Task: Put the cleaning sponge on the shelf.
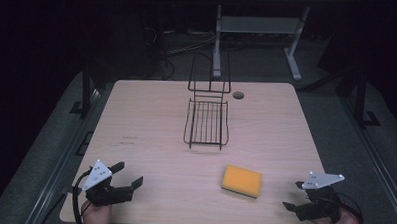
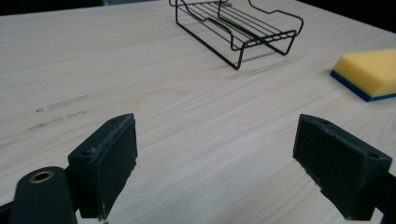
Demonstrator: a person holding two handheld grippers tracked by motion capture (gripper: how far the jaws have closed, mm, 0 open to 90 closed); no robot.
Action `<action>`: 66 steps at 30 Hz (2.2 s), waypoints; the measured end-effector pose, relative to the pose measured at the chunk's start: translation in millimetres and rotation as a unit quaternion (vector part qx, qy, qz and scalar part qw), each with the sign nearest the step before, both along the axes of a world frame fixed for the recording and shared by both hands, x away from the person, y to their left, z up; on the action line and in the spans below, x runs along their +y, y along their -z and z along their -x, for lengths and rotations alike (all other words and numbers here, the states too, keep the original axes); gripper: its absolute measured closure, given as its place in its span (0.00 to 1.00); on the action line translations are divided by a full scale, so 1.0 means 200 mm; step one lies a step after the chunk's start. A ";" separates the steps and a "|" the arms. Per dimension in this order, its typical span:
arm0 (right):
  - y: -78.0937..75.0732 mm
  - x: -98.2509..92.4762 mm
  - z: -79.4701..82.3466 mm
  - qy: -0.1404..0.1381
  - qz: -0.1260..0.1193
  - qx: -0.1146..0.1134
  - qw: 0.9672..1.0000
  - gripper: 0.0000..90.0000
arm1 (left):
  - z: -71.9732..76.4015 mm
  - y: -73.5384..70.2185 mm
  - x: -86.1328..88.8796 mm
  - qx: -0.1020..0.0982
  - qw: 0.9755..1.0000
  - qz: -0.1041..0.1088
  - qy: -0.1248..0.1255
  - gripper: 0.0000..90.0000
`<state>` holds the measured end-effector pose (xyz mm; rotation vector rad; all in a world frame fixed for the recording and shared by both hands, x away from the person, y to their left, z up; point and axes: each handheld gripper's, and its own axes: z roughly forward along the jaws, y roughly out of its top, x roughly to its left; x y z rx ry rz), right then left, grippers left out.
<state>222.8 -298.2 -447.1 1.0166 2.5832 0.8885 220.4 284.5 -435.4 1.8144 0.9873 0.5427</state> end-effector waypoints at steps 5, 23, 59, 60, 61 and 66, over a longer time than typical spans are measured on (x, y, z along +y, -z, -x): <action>0.00 0.01 -0.01 -0.013 0.013 0.009 1.000 0.18 | -0.01 0.00 0.00 0.002 1.000 -0.001 0.003 0.14; -0.15 0.12 -0.08 -0.072 0.054 0.028 0.996 0.17 | 0.01 0.00 -0.01 -0.002 1.000 -0.006 0.004 0.14; -0.23 0.41 -0.24 -0.147 0.096 0.055 0.983 0.17 | 0.00 0.00 -0.02 -0.002 1.000 -0.015 0.014 0.14; -0.23 0.43 -0.25 -0.153 0.098 0.054 0.982 0.17 | 0.00 0.00 -0.02 -0.002 1.000 -0.015 0.013 0.14; -0.23 0.44 -0.26 -0.153 0.099 0.056 0.982 0.17 | 0.00 0.00 -0.02 -0.002 1.000 -0.012 0.013 0.14; -0.23 0.49 -0.29 -0.164 0.105 0.056 0.979 0.17 | 0.00 0.01 -0.02 -0.002 1.000 -0.011 0.011 0.14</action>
